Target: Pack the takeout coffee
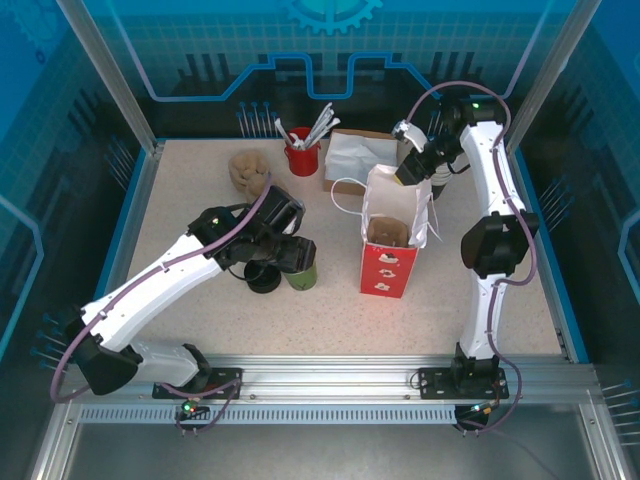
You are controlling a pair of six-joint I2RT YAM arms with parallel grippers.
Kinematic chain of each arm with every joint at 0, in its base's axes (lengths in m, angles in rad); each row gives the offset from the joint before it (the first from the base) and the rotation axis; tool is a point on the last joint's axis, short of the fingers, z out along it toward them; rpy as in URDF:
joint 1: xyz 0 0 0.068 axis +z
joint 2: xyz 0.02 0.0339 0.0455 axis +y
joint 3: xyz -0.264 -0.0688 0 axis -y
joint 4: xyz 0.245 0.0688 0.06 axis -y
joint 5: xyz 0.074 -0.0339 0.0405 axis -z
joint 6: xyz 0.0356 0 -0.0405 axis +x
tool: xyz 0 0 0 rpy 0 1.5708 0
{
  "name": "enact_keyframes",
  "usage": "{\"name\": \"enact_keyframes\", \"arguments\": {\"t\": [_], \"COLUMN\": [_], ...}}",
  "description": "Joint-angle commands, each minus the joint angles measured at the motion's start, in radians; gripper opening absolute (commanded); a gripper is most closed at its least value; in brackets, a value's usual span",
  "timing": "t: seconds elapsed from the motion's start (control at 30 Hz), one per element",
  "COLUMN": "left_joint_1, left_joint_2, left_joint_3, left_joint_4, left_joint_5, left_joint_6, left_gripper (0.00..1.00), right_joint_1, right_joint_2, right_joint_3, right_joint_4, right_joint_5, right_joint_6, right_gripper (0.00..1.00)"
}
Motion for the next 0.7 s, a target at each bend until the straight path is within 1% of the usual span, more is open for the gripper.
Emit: {"name": "enact_keyframes", "arguments": {"t": [0.0, 0.23, 0.4, 0.53, 0.67], "left_joint_1": [0.008, 0.007, 0.007, 0.007, 0.008], "left_joint_2": [0.010, 0.010, 0.009, 0.000, -0.019], "left_joint_3": [0.035, 0.038, 0.043, 0.061, 0.092], "left_joint_4": [-0.014, -0.010, -0.010, -0.015, -0.031], "left_joint_5": [0.021, 0.027, 0.034, 0.035, 0.030], "left_joint_6": [0.026, 0.022, 0.020, 0.021, 0.027], "left_gripper": [0.66, 0.66, 0.66, 0.66, 0.66], "right_joint_1": [0.012, 0.025, 0.041, 0.060, 0.073], "right_joint_2": [0.006, -0.010, -0.025, -0.045, -0.079], "right_joint_3": [0.038, 0.041, 0.043, 0.041, 0.038], "right_joint_4": [-0.010, 0.013, 0.031, 0.043, 0.075], "right_joint_5": [-0.010, 0.024, 0.044, 0.081, 0.146], "right_joint_6": [-0.011, -0.015, -0.008, 0.015, 0.093], "right_gripper": [0.32, 0.15, 0.00, 0.00, 0.00]}}
